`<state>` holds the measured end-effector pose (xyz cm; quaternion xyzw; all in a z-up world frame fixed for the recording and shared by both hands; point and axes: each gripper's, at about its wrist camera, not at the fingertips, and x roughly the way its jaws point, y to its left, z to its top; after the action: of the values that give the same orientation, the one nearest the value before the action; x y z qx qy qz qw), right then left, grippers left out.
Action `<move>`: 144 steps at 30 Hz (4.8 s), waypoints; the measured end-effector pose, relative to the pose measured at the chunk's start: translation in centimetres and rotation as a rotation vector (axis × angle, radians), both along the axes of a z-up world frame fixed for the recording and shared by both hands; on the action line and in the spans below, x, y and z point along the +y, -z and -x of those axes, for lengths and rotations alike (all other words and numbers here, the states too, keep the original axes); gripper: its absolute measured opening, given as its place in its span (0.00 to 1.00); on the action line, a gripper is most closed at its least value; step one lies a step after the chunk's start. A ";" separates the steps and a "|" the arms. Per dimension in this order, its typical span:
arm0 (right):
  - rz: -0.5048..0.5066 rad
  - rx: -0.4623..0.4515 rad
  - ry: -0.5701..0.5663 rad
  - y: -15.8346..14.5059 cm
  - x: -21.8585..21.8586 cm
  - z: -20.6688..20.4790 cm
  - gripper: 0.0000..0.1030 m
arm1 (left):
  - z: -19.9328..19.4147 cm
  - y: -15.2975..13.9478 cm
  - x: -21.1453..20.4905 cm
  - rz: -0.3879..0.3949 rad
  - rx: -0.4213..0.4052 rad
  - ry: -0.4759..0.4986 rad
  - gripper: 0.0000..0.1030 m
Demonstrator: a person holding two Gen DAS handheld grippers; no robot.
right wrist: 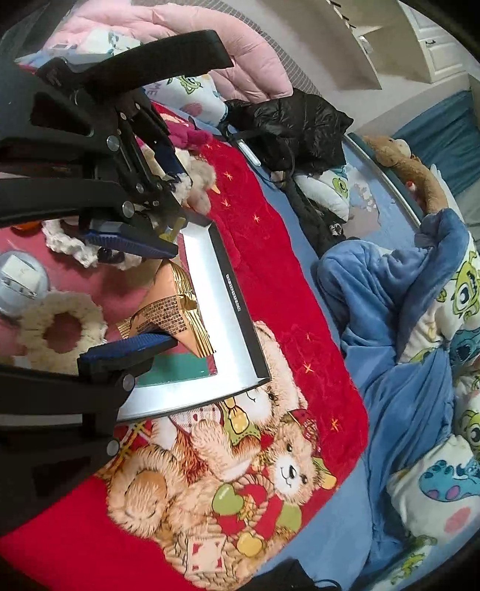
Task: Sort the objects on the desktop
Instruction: 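Carry the candy packet and the fuzzy hair clip over the box with both tools, then open the left tool to drop the hair clip while the right tool releases the candy packet, then move both tools back from the box to the pile, then grasp the black lace scrunchie with the left tool while the right grasps an item beside it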
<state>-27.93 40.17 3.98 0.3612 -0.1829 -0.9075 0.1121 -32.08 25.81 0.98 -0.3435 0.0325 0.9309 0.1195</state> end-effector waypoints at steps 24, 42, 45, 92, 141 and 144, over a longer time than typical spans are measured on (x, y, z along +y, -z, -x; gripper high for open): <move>-0.041 -0.097 0.048 2.3 -0.1 0.4 0.40 | 0.8 2.0 1.3 0.135 -0.080 -0.028 0.55; -0.014 -0.039 0.050 1.4 -0.8 -0.4 0.77 | 0.2 0.8 -0.5 0.114 -0.050 -0.113 1.00; 0.032 -0.013 0.055 1.1 -0.4 -0.7 1.00 | 0.2 0.8 -0.7 0.118 -0.060 -0.121 1.00; -0.036 0.180 -0.208 -10.6 -23.6 -8.2 1.00 | -15.5 -10.4 -28.8 0.116 0.067 -0.400 1.00; -0.255 -0.188 -0.344 3.1 -29.6 -0.1 0.46 | -7.1 2.0 -26.8 0.260 -0.075 -0.159 1.00; -0.253 -0.189 -0.346 3.1 -29.6 0.0 0.46 | -7.5 2.0 -26.2 0.262 -0.074 -0.107 1.00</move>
<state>-27.90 10.62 0.88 0.4816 -0.0128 -0.8527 0.2021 -24.60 -0.38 -1.00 -0.3914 0.1312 0.9105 0.0251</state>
